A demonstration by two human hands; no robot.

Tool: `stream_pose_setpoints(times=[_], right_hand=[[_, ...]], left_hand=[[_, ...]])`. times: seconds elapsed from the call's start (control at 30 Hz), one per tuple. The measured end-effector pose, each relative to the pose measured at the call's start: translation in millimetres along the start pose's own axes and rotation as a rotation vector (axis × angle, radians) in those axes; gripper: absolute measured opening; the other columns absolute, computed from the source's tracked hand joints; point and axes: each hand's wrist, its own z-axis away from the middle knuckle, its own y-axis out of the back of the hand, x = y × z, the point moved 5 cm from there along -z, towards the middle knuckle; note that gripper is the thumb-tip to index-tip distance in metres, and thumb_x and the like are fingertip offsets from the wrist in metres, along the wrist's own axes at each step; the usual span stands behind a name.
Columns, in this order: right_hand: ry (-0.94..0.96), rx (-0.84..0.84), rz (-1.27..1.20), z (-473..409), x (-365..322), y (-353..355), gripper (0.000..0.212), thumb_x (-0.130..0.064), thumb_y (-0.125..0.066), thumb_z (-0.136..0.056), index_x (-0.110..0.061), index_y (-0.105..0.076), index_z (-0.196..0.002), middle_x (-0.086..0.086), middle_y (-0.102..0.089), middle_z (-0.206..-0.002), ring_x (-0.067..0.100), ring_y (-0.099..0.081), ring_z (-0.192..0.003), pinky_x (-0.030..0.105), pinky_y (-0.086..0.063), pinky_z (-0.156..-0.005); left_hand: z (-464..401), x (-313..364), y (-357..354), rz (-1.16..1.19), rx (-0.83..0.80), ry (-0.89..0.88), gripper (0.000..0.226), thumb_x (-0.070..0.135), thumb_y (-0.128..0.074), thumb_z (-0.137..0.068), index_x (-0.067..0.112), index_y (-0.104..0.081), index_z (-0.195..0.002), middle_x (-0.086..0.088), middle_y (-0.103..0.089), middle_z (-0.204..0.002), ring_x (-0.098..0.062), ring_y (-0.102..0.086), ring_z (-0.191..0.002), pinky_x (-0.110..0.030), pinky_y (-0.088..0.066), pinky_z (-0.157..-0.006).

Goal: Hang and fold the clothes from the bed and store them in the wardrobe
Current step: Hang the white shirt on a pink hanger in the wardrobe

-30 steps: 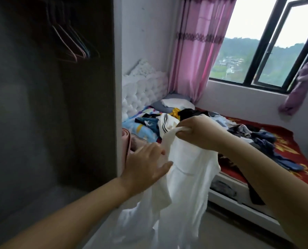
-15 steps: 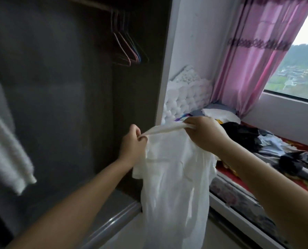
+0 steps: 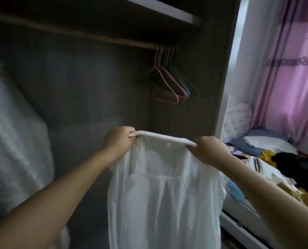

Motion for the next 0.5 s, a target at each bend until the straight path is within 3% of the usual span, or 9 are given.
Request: stream_pose_setpoints(times=[0.1, 0.17, 0.23, 0.3, 0.33, 0.4, 0.5], right_hand=[[0.035, -0.049, -0.057, -32.3, -26.0, -18.4, 0.032, -0.054, -0.049, -0.088, -0.024, -0.063, -0.086, -0.002, -0.061, -0.077, 0.021, -0.061, -0.071, 0.029, -0.046, -0.06], [0.093, -0.102, -0.03, -50.9, -37.0, -25.5, 0.033, -0.053, -0.052, -0.089, -0.022, -0.064, -0.092, -0.006, -0.055, -0.072, 0.018, -0.057, -0.066, 0.027, -0.044, -0.057], [0.187, -0.266, -0.013, -63.6, -47.7, -28.3, 0.035, -0.054, -0.055, -0.089, -0.021, -0.065, -0.094, -0.001, -0.06, -0.078, 0.022, -0.06, -0.073, 0.03, -0.048, -0.065], [0.276, -0.36, -0.133, -87.1, -63.1, -20.7, 0.033, -0.051, -0.055, -0.09, -0.02, -0.066, -0.082, 0.007, -0.067, -0.075, 0.022, -0.064, -0.068, 0.029, -0.052, -0.067], [0.311, -0.279, -0.184, -106.7, -70.1, -8.3, 0.033, -0.047, -0.055, -0.092, -0.019, -0.067, -0.082, 0.009, -0.069, -0.075, 0.021, -0.066, -0.066, 0.029, -0.053, -0.067], [0.359, 0.051, -0.204, -150.7, -80.2, 25.9, 0.025, -0.036, -0.052, -0.095, -0.018, -0.069, -0.095, 0.01, -0.07, -0.092, 0.026, -0.067, -0.083, 0.034, -0.054, -0.077], [0.324, 0.41, -0.261, -209.3, -82.4, 64.7, 0.026, -0.022, -0.05, -0.095, -0.014, -0.062, -0.117, 0.013, -0.056, -0.114, 0.033, -0.058, -0.099, 0.043, -0.051, -0.084]], left_hand=[[-31.7, -39.4, 2.8, 0.109, 0.042, 0.109, 0.03, 0.019, -0.06, -0.088, 0.014, -0.054, -0.059, -0.007, -0.057, -0.063, -0.03, -0.058, -0.069, -0.036, -0.039, -0.058], [-47.0, -55.7, -6.9, 0.192, 0.03, 0.152, 0.036, 0.016, -0.058, -0.089, 0.014, -0.048, -0.054, -0.004, -0.049, -0.055, -0.024, -0.049, -0.062, -0.034, -0.031, -0.055], [-56.3, -63.9, -14.0, 0.263, 0.021, 0.201, 0.04, 0.021, -0.055, -0.092, 0.017, -0.043, -0.054, 0.0, -0.042, -0.054, -0.016, -0.04, -0.059, -0.032, -0.027, -0.054], [-69.2, -71.7, -20.0, 0.321, 0.037, 0.245, 0.037, 0.025, -0.053, -0.092, 0.019, -0.044, -0.057, 0.004, -0.04, -0.055, -0.011, -0.036, -0.057, -0.03, -0.026, -0.052], [-75.8, -74.5, -22.2, 0.335, 0.037, 0.253, 0.038, 0.024, -0.054, -0.092, 0.02, -0.043, -0.056, 0.007, -0.039, -0.053, -0.01, -0.035, -0.055, -0.029, -0.027, -0.051], [-84.0, -76.2, -26.2, 0.308, -0.027, 0.223, 0.043, 0.023, -0.056, -0.088, 0.019, -0.039, -0.048, 0.008, -0.035, -0.047, -0.008, -0.033, -0.05, -0.029, -0.025, -0.049], [-91.6, -79.4, -34.3, 0.187, -0.135, 0.175, 0.036, 0.032, -0.048, -0.07, 0.018, -0.03, -0.043, 0.006, -0.028, -0.043, -0.009, -0.028, -0.048, -0.031, -0.021, -0.049]])
